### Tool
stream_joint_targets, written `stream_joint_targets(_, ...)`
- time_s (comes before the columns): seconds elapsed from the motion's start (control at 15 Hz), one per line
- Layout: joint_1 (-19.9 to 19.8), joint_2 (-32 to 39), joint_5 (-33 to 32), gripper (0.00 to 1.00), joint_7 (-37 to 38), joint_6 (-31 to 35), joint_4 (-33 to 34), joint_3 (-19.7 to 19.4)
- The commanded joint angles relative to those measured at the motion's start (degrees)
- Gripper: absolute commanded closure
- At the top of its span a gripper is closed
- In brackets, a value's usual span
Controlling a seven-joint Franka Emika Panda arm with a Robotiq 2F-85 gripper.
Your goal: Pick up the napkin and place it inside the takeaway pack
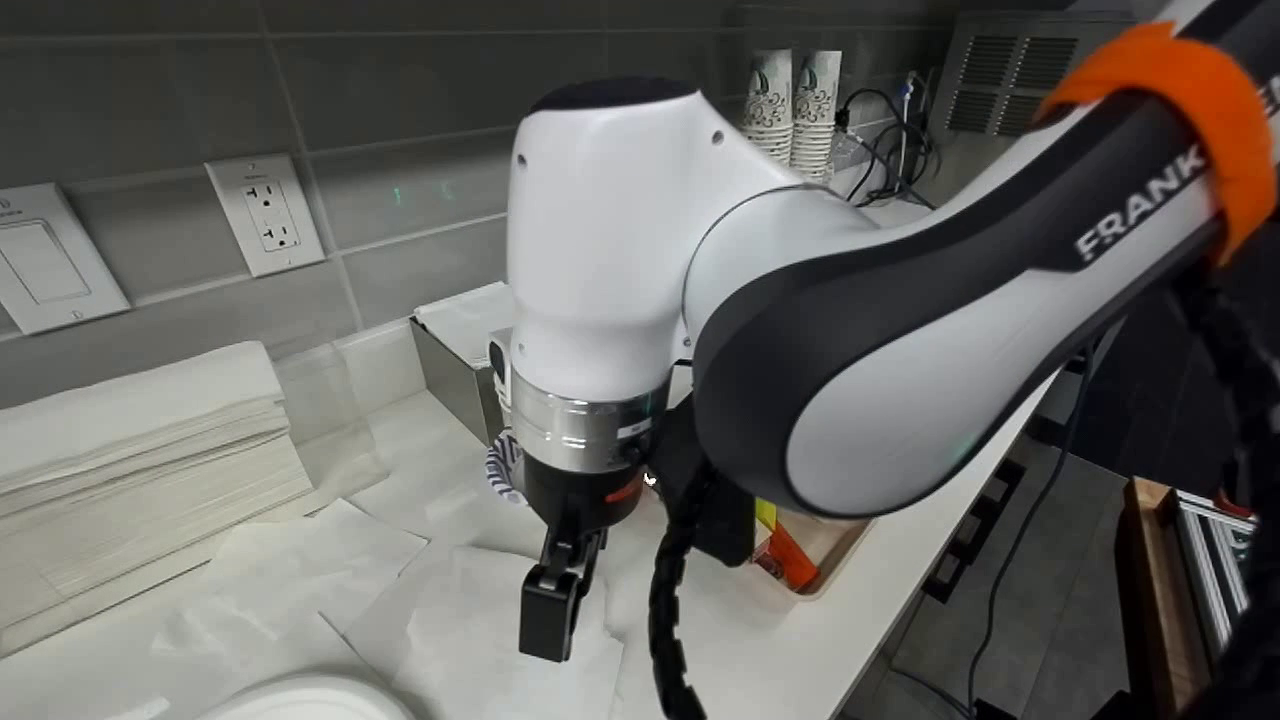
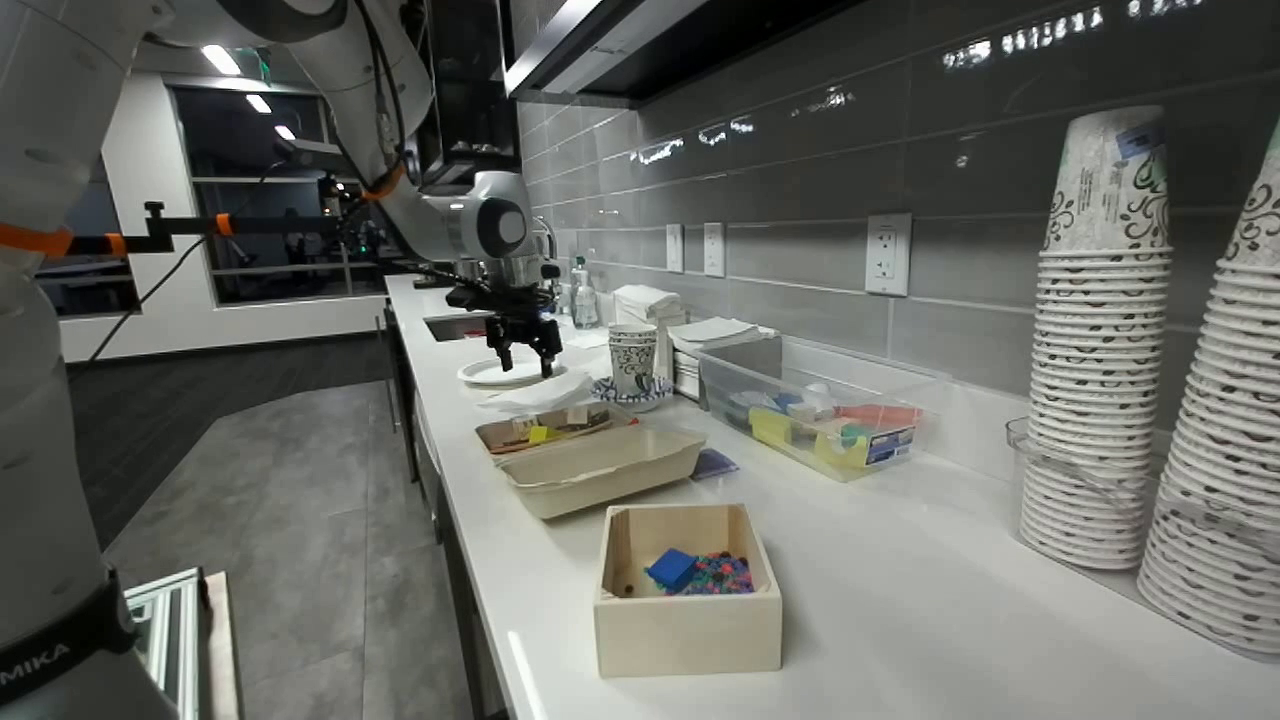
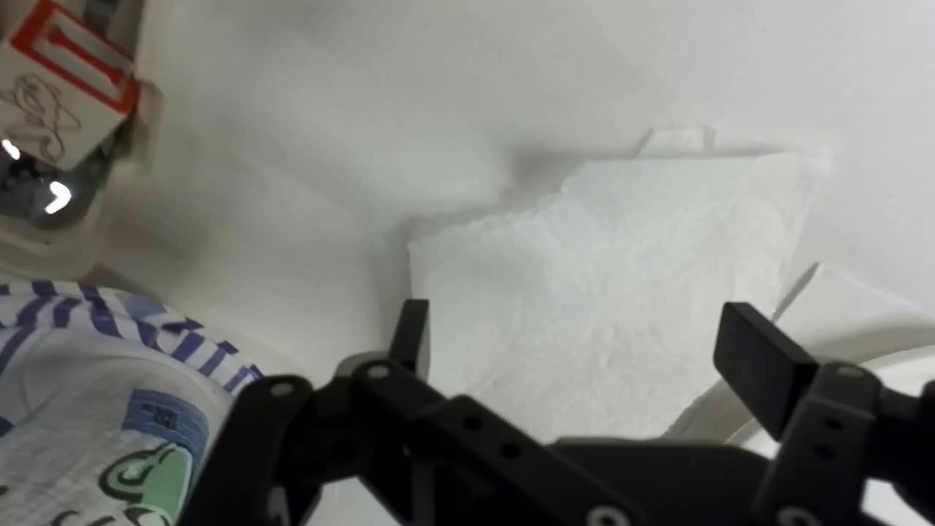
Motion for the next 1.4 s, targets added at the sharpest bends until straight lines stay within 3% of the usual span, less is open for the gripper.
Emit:
stream_joint_targets(0.0,3.12,7.03,-3.96,0.0,0.3,2.89,6.5,-2.51)
stream_joint_targets(0.33,5.01,12.21,-4.81,0.0,-3.14,7.41,9.87,-3.62)
stream_joint_targets(0.4,5.34,12.79,-5.25,0.06,-3.71,7.39,10.24,-4.03)
stream_joint_targets(0.47,5.71,13.13,-6.08,0.25,-4.07,7.17,10.43,-4.73)
stream_joint_targets(0.87,5.49,11.7,-6.04,0.73,-7.3,3.33,9.66,-4.28)
stream_joint_targets(1.07,5.59,8.52,-4.86,0.95,-5.43,-2.97,8.16,-4.02)
stream_joint_targets(1.13,5.37,6.63,-4.04,1.0,-4.2,-6.12,7.08,-3.78)
stream_joint_targets(1.33,3.61,0.91,-0.62,1.0,-1.59,-12.97,3.75,-2.55)
